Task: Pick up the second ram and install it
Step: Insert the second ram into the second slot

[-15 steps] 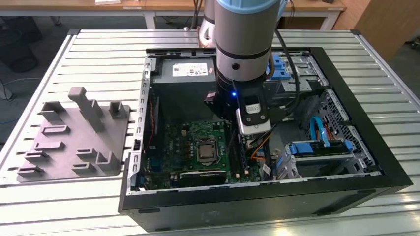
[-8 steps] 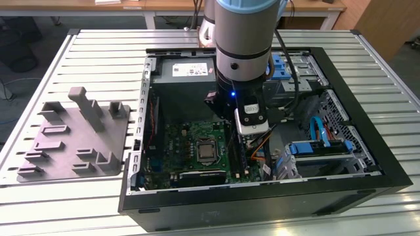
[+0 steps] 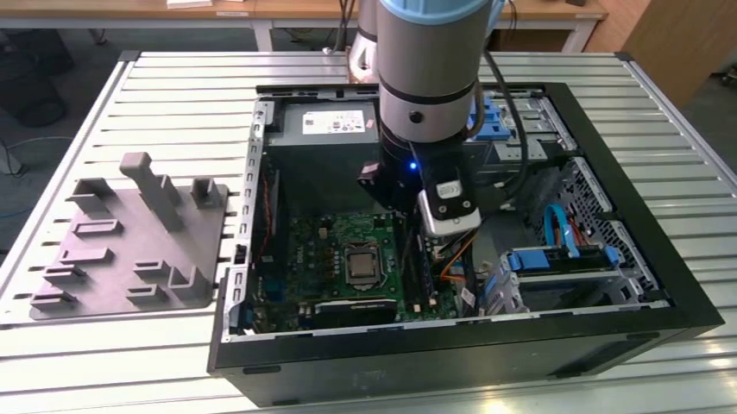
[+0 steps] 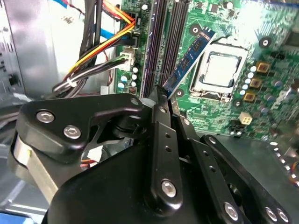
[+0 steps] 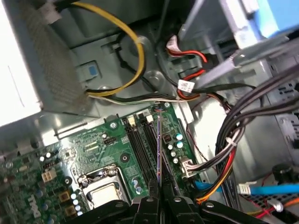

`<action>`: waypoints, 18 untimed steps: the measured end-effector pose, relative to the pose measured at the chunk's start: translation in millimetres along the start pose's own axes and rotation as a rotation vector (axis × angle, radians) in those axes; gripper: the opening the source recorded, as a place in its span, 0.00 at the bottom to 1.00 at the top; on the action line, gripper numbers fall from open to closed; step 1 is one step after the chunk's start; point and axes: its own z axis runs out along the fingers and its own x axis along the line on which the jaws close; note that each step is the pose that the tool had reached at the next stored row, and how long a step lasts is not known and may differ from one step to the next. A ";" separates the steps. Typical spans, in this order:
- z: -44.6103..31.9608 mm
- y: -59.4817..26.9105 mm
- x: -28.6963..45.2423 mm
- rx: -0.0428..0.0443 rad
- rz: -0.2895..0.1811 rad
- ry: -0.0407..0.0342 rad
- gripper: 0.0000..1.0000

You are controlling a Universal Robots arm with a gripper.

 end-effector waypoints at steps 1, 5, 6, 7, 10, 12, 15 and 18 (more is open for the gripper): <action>0.0 0.0 0.0 -0.0009 -0.018 0.0009 0.14; 0.1 0.0 0.0 -0.0063 -0.091 0.0054 0.14; 0.2 0.0 0.0 -0.0077 -0.109 0.0065 0.14; 0.2 0.0 0.0 -0.0090 -0.127 0.0075 0.14; 0.3 0.0 0.0 -0.0130 -0.179 0.0107 0.14; 0.3 0.0 0.0 -0.0154 -0.212 0.0127 0.14; 0.4 0.0 0.0 -0.0187 -0.255 0.0154 0.14; 0.4 0.0 0.0 -0.0213 -0.291 0.0175 0.14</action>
